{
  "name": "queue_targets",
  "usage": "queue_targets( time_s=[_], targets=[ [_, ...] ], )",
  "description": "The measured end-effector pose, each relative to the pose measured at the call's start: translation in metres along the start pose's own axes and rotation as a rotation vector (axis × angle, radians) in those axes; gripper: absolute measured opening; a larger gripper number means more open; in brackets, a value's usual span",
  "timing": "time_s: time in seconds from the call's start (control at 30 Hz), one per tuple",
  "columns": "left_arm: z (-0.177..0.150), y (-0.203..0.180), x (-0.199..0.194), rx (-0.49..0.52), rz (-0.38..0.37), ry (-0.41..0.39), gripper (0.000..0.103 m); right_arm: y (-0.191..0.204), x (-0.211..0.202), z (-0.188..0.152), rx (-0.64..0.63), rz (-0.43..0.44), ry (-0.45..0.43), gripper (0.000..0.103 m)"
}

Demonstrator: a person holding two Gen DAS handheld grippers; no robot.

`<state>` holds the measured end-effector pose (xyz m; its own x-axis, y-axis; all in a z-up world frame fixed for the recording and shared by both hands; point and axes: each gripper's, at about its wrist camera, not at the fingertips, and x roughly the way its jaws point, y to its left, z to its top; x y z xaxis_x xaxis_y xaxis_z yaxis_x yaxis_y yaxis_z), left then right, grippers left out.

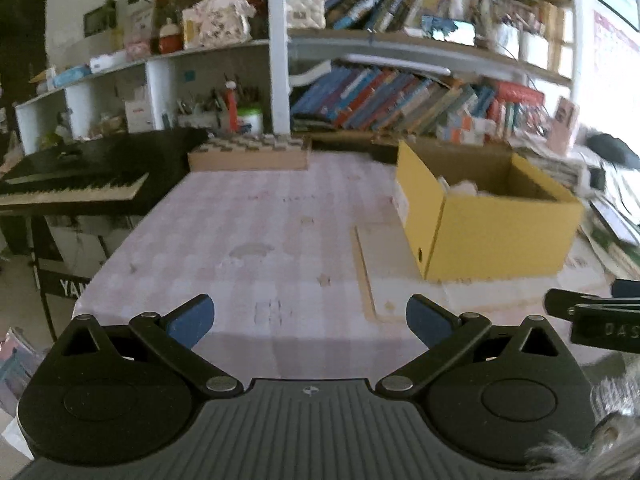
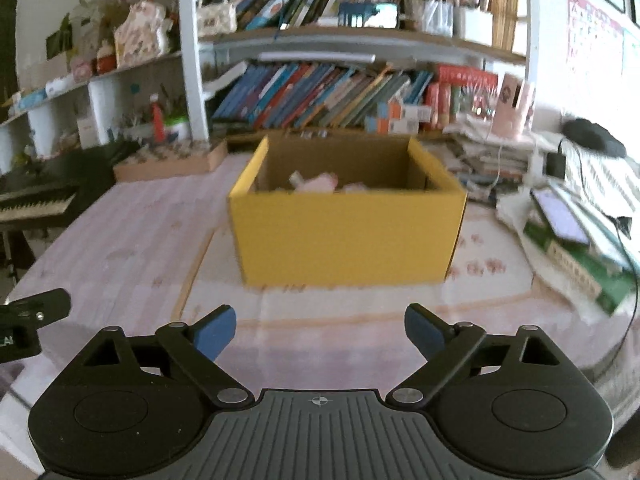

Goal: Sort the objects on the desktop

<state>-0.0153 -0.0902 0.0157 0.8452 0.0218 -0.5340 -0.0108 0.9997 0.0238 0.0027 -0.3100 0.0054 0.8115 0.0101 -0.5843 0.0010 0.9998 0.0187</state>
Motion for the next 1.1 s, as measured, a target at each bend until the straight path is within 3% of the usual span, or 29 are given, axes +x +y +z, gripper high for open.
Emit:
queue_targets(
  time_s=[0.37, 1.1],
  targets=[
    [-0.013, 0.022, -0.017, 0.018, -0.018, 0.014, 0.103, 0.025, -0.022, -0.02, -0.003, -0.01, 0.029, 0.097],
    [-0.021, 0.026, -0.02, 0.036, -0.066, 0.044, 0.103, 0.036, -0.032, -0.033, 0.015, -0.005, 0.048, 0.098]
  ],
)
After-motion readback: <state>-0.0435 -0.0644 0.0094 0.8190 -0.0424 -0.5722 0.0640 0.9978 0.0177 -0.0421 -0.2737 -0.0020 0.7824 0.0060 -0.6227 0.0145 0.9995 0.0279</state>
